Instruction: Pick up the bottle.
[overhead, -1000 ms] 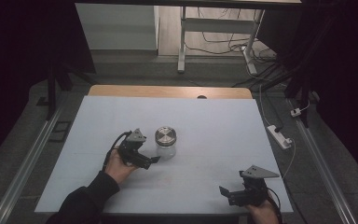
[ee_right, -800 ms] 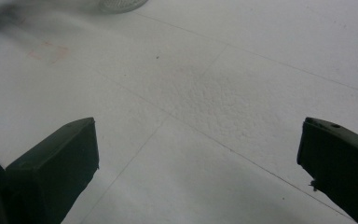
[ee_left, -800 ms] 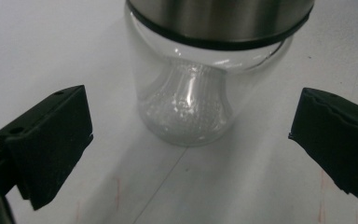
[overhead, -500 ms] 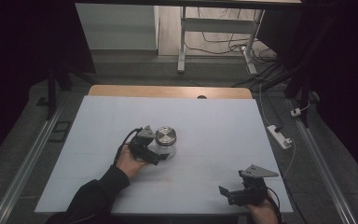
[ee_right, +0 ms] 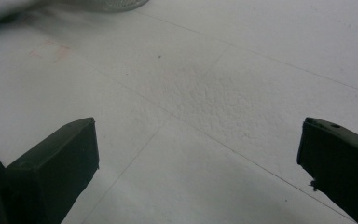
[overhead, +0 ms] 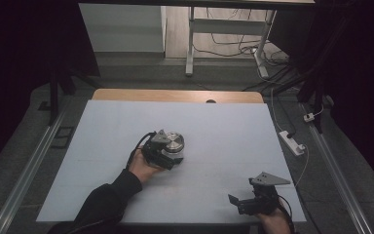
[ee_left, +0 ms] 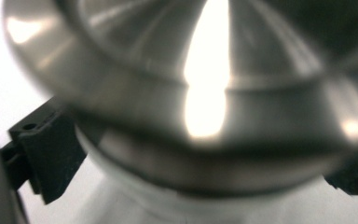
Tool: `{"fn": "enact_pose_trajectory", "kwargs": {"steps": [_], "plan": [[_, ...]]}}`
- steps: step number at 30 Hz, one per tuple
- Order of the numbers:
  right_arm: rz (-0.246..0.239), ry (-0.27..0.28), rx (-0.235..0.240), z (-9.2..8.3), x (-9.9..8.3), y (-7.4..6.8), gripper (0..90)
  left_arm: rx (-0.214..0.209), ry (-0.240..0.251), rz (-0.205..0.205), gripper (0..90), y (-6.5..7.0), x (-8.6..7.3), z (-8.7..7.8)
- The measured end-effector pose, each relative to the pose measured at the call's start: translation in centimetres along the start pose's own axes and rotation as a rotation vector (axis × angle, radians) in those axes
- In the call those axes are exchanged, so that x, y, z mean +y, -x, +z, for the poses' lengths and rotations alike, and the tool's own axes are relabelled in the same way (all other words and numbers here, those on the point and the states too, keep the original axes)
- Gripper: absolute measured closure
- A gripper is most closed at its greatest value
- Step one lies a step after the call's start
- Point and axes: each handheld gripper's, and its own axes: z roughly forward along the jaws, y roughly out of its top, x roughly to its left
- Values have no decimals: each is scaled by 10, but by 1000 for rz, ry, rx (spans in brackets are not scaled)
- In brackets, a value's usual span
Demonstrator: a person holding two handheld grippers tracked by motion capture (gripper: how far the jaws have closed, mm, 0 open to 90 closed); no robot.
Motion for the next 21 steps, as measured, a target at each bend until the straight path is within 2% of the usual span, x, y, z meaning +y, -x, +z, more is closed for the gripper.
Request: {"fn": "enact_pose_trajectory", "kwargs": {"steps": [3, 12, 21], "plan": [[-2, -1, 0, 0, 0, 0, 0, 6, 15, -1, 141, 0, -1, -1], [0, -3, 2, 0, 0, -1, 0, 27, 4, -7, 152, 3, 0, -2], [-10, 3, 5, 0, 0, -1, 0, -15, 9, -14, 153, 2, 2, -9]]}}
